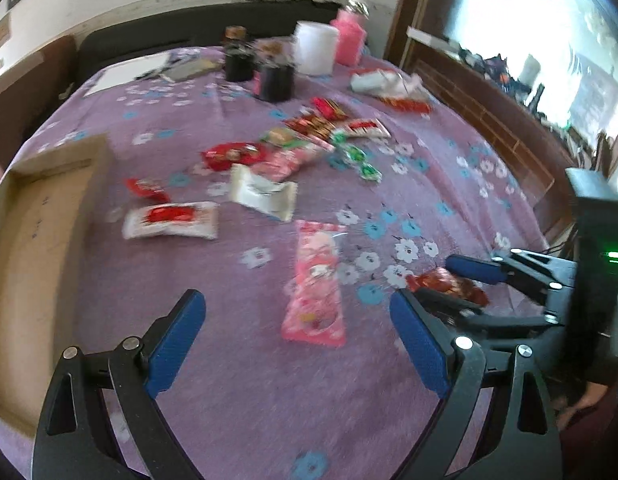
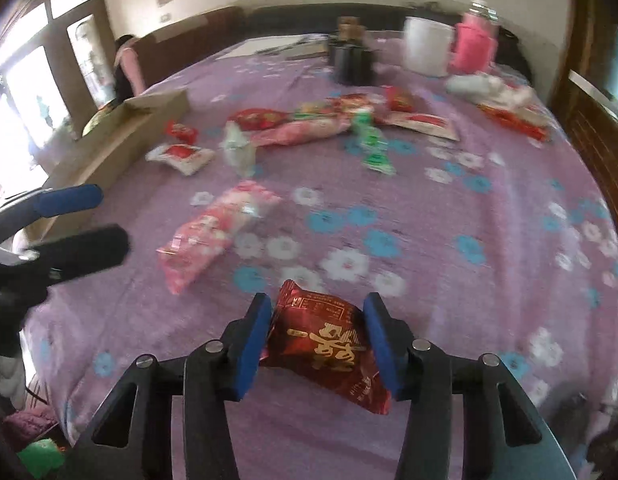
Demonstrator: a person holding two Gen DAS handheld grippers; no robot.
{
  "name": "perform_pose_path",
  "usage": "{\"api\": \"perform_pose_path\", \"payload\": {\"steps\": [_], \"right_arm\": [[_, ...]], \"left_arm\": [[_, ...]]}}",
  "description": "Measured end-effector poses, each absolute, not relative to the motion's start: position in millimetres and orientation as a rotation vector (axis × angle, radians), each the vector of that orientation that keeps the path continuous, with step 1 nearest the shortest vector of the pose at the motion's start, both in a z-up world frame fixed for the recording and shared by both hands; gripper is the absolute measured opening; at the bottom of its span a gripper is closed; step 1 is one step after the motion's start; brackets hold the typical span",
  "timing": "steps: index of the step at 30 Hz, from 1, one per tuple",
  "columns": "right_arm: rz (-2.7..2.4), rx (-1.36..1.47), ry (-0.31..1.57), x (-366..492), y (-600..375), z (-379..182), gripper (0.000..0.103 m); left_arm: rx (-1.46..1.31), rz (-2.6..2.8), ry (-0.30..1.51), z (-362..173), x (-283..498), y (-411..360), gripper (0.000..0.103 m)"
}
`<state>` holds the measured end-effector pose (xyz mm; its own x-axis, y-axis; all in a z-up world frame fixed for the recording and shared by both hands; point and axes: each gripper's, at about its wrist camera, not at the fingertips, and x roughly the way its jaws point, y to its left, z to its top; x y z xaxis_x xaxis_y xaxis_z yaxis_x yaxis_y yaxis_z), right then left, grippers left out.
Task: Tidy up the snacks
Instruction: 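Grasp the pink candy bar with the left tool while the right tool holds the chocolate packet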
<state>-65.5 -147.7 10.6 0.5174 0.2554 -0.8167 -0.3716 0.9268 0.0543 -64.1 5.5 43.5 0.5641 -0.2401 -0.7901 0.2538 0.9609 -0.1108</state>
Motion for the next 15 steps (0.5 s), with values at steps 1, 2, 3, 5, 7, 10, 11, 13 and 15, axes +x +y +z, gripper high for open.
{"api": "perform_pose_path", "payload": {"steps": [1, 2, 3, 5, 7, 10, 11, 13, 15], "right_arm": [[0.379, -0.120, 0.955, -66.1, -153.3, 10.2, 0.050], [0.380, -0.106, 0.953, -66.8, -159.0, 9.6, 0.052], [0.374, -0.088, 0.949, -67.8, -165.2, 9.4, 0.053], [0.383, -0.058, 0.939, -68.6, -174.1, 8.9, 0.055], [0.404, -0.044, 0.934, -70.9, -180.7, 9.3, 0.064], [0.434, -0.048, 0.918, -78.4, -183.0, 11.7, 0.075], [0.441, -0.054, 0.919, -78.8, -182.0, 11.6, 0.076], [0.442, -0.074, 0.927, -77.7, -178.7, 9.5, 0.077], [0.430, -0.101, 0.943, -74.8, -173.7, 5.4, 0.079]], "left_arm": [[0.036, -0.292, 0.932, 39.5, -58.9, -1.7, 0.094], [0.057, -0.293, 0.935, 35.5, -54.9, -7.3, 0.094], [0.084, -0.291, 0.942, 30.4, -50.8, -13.5, 0.094], [0.121, -0.281, 0.952, 22.7, -46.8, -20.4, 0.085], [0.155, -0.291, 0.981, 13.8, -45.5, -24.9, 0.040], [0.138, -0.301, 0.969, 16.0, -47.4, -20.3, 0.021], [0.122, -0.299, 0.972, 17.1, -47.4, -17.2, 0.021], [0.074, -0.304, 0.979, 20.1, -48.9, -7.7, 0.021], [0.035, -0.308, 0.975, 24.2, -51.9, 1.6, 0.021]]}}
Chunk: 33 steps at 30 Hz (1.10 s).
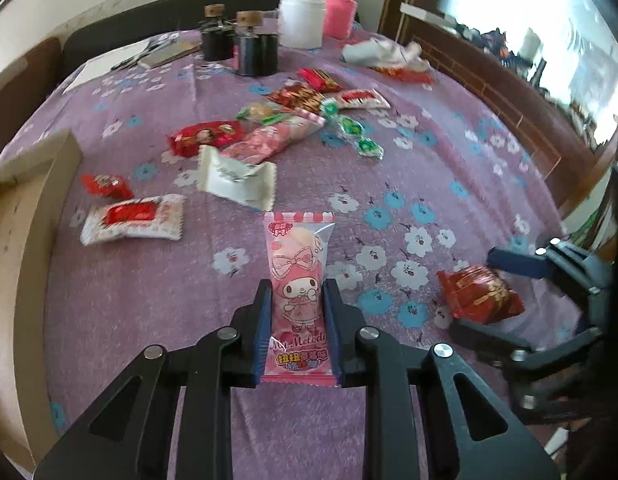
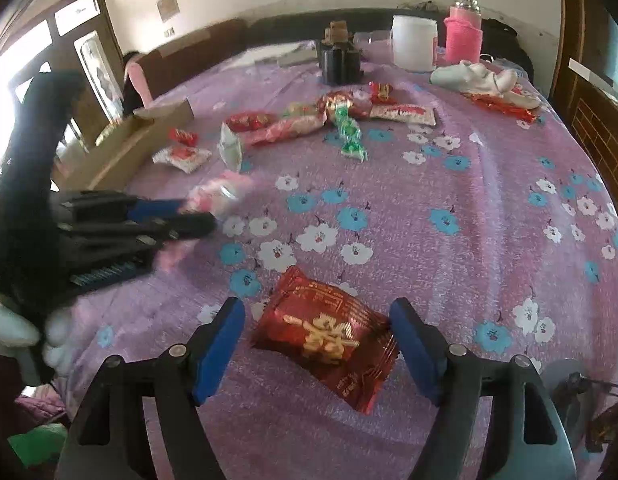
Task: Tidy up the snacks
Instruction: 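Grasp the pink candy bar with the left tool while the right tool holds the chocolate packet, then carry both packets over the cardboard tray and open both tools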
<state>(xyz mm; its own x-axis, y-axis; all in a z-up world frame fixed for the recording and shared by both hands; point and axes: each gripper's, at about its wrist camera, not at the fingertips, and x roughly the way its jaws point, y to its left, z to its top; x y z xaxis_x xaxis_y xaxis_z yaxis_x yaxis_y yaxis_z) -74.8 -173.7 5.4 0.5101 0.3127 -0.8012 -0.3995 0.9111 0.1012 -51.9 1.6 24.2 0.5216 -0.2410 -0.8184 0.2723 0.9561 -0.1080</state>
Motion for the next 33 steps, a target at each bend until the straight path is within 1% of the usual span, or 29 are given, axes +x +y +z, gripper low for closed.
{"api": "perform_pose_path", "payload": {"steps": [1, 3, 4, 6, 7, 8, 15, 18, 19, 27, 33], "right_arm": [[0.424, -0.114, 0.943, -74.7, -170.4, 4.2, 0.081], [0.404, -0.136, 0.947, -74.7, -165.0, 2.2, 0.077], [0.380, -0.151, 0.948, -74.5, -163.1, 2.1, 0.072], [0.390, -0.140, 0.954, -75.6, -160.7, 5.1, 0.056], [0.390, -0.133, 0.952, -76.4, -160.1, 8.4, 0.047], [0.385, -0.129, 0.957, -76.0, -159.7, 10.1, 0.045], [0.372, -0.046, 0.968, -80.0, -156.8, 22.2, 0.041], [0.384, -0.027, 0.940, -85.0, -148.5, 38.5, 0.036], [0.388, -0.024, 0.926, -87.1, -144.1, 46.0, 0.033], [0.415, -0.038, 0.768, -97.2, -96.4, 119.9, 0.032], [0.452, -0.054, 0.656, -92.5, -51.9, 180.9, 0.032]], "left_arm": [[0.013, -0.308, 0.970, 27.5, -54.8, 7.7, 0.021], [-0.032, -0.314, 0.961, 33.4, -60.1, 18.7, 0.021], [-0.053, -0.319, 0.957, 36.5, -63.2, 24.1, 0.021], [-0.087, -0.325, 0.940, 43.0, -69.5, 33.7, 0.021], [-0.102, -0.328, 0.930, 46.8, -73.5, 39.3, 0.021], [-0.118, -0.332, 0.921, 50.5, -76.4, 43.9, 0.021], [-0.231, -0.347, 0.824, 84.7, -106.6, 95.1, 0.021], [-0.284, -0.334, 0.776, 103.3, -118.8, 126.6, 0.021], [-0.294, -0.327, 0.763, 108.2, -121.9, 134.9, 0.021], [-0.325, -0.244, 0.615, 159.5, -152.7, 211.4, 0.021], [-0.322, -0.219, 0.582, 197.2, -140.2, 255.6, 0.021]]}}
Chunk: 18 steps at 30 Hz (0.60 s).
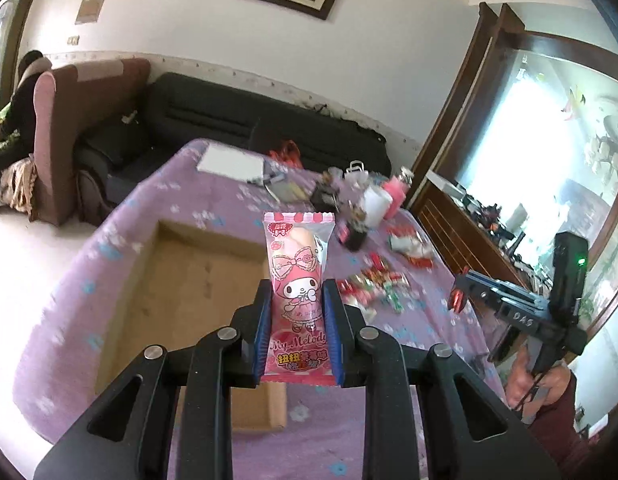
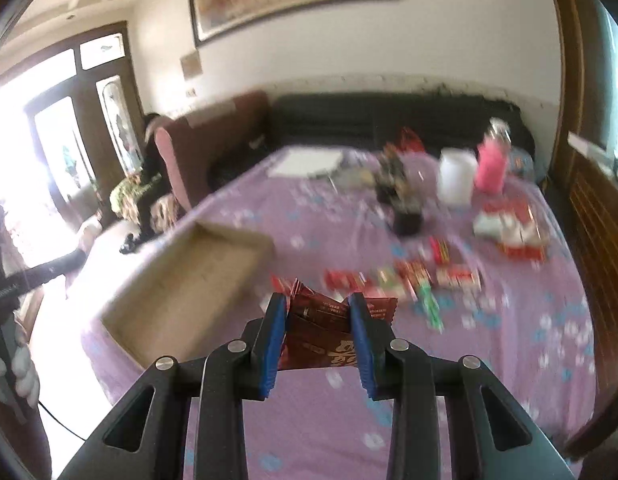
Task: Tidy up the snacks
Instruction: 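Carry both packets over the cardboard tray and open both tools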
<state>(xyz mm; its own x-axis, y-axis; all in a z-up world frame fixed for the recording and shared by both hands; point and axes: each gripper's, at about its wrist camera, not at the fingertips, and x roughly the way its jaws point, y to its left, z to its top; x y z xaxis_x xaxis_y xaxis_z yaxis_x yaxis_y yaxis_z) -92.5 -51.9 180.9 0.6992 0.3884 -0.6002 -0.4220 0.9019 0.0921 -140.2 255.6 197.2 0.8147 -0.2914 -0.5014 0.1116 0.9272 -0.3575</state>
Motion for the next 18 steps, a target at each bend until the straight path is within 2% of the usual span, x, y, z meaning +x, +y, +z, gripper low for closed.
{"api": "perform_pose_path", "payload": {"steps": [4, 8, 11, 18], "right_arm": [[0.494, -0.070, 0.600, -80.8, -11.3, 223.5, 0.032], [0.564, -0.070, 0.616, -57.8, 40.8, 240.5, 0.032], [0.588, -0.076, 0.672, -34.0, 77.2, 222.3, 0.032], [0.583, -0.073, 0.858, 30.9, 141.0, 134.9, 0.032]], "left_arm": [[-0.296, -0.171, 0.590, 220.1, -108.5, 276.1, 0.021], [-0.326, -0.131, 0.644, 212.4, -68.5, 294.7, 0.021], [-0.359, -0.102, 0.697, 178.7, -39.0, 305.1, 0.021], [-0.435, -0.101, 0.842, 94.8, 6.7, 307.8, 0.021]]}}
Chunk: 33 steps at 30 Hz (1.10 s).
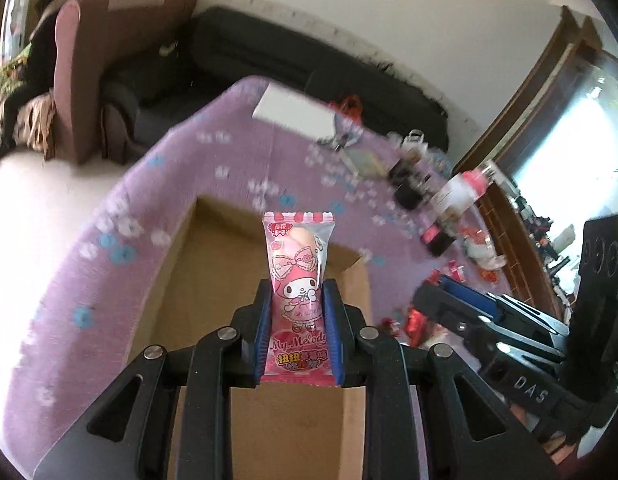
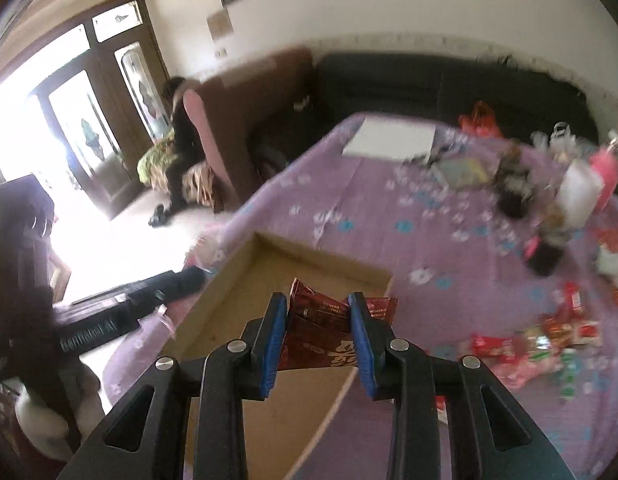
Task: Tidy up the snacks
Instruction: 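Carry both packets over the cardboard tray and open both tools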
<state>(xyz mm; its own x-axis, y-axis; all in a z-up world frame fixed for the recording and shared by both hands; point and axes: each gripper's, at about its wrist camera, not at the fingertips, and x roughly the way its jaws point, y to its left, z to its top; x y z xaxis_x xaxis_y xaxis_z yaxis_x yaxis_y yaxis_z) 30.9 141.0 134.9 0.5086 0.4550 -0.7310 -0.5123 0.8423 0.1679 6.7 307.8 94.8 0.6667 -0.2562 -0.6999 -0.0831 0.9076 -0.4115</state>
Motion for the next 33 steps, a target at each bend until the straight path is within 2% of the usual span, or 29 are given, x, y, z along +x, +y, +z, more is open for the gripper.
{"api": "perform_pose_path", "payload": {"steps": [8, 13, 17, 21, 25, 26, 28, 29, 31, 33], "right_arm": [[0.571, -0.118, 0.964, 75.1, 171.3, 66.3, 0.033], [0.607, -0.096, 0.959, 87.9, 166.8, 56.8, 0.039], [0.635, 0.006, 0.936, 90.6, 145.0, 71.3, 0.049], [0.535, 0.021, 0.909, 92.8, 108.9, 78.5, 0.049], [0.360, -0.055, 0.910, 96.7, 67.1, 65.5, 0.050], [0.334, -0.056, 0.922, 97.0, 56.3, 60.8, 0.050], [0.305, -0.037, 0.942, 97.1, 36.9, 52.5, 0.050], [0.297, -0.025, 0.947, 95.5, 27.2, 50.8, 0.050], [0.271, -0.025, 0.948, 89.9, 12.0, 46.9, 0.050], [0.254, -0.043, 0.948, 82.7, 2.3, 42.9, 0.050]], "left_arm": [[-0.481, -0.079, 0.981, 28.1, 54.2, 303.3, 0.021], [-0.471, -0.064, 0.999, 21.4, 59.1, 300.5, 0.022], [-0.489, -0.064, 0.990, 28.9, 51.7, 303.0, 0.022], [-0.437, -0.018, 0.958, 54.2, 28.2, 298.5, 0.022], [-0.308, -0.027, 0.923, 113.2, -10.4, 262.6, 0.022], [-0.276, -0.051, 0.916, 130.1, -20.6, 250.0, 0.026], [-0.183, -0.126, 0.884, 171.8, -47.1, 215.6, 0.048], [-0.145, -0.163, 0.860, 189.5, -59.3, 201.5, 0.067], [-0.054, -0.220, 0.791, 228.1, -89.7, 172.3, 0.074], [-0.015, -0.278, 0.739, 255.4, -112.8, 155.8, 0.074]]}}
